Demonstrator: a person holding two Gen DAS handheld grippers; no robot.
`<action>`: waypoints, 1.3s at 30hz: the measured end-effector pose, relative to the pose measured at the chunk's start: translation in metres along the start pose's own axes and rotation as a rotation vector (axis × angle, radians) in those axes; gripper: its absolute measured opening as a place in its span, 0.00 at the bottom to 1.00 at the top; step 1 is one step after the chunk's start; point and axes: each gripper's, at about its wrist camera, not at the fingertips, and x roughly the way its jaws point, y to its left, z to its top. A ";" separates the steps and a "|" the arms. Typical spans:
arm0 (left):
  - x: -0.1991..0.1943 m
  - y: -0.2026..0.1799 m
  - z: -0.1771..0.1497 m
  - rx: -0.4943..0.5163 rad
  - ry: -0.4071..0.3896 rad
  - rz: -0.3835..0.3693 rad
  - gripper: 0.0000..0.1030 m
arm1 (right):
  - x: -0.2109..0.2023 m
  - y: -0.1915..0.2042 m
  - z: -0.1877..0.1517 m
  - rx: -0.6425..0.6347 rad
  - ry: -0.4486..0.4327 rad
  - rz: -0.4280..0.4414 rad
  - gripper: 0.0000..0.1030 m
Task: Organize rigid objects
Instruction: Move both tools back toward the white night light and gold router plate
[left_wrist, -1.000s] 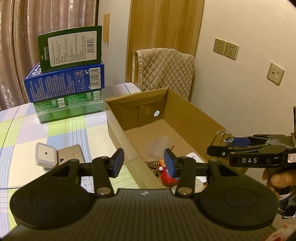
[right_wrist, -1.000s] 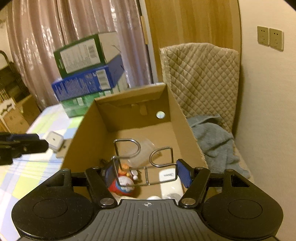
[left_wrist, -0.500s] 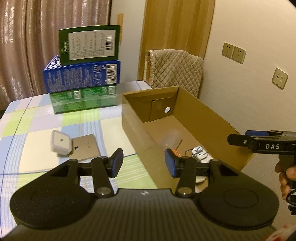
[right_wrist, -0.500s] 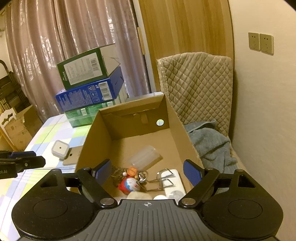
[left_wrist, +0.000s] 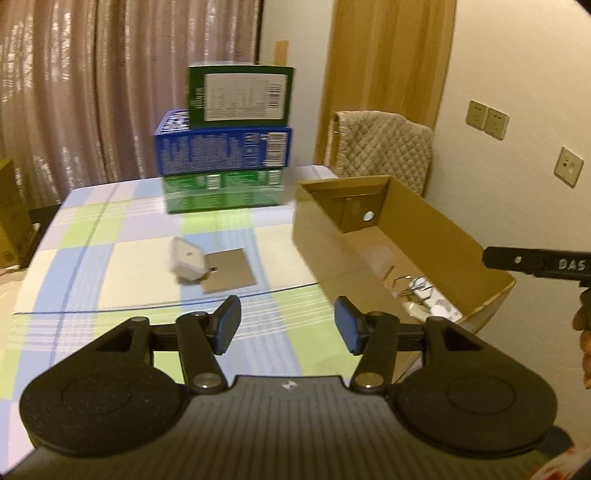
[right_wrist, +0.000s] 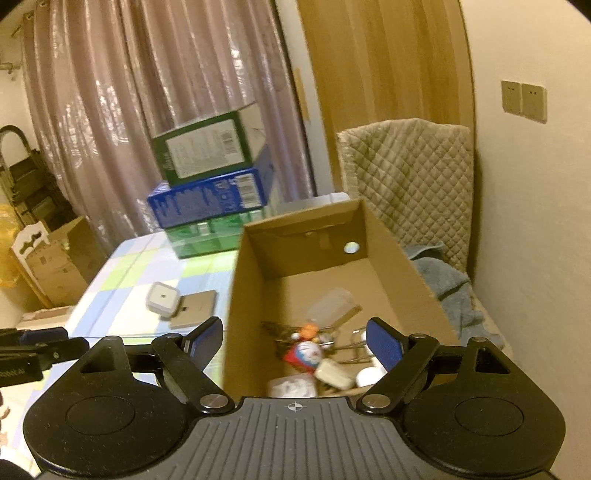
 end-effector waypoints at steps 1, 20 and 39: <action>-0.004 0.005 -0.003 -0.004 0.000 0.011 0.51 | -0.002 0.007 -0.001 -0.005 -0.002 0.008 0.79; -0.051 0.067 -0.034 -0.065 0.005 0.142 0.59 | 0.003 0.098 -0.029 -0.066 0.047 0.125 0.80; -0.025 0.111 -0.020 -0.067 -0.022 0.227 0.77 | 0.040 0.136 -0.037 -0.120 0.076 0.181 0.80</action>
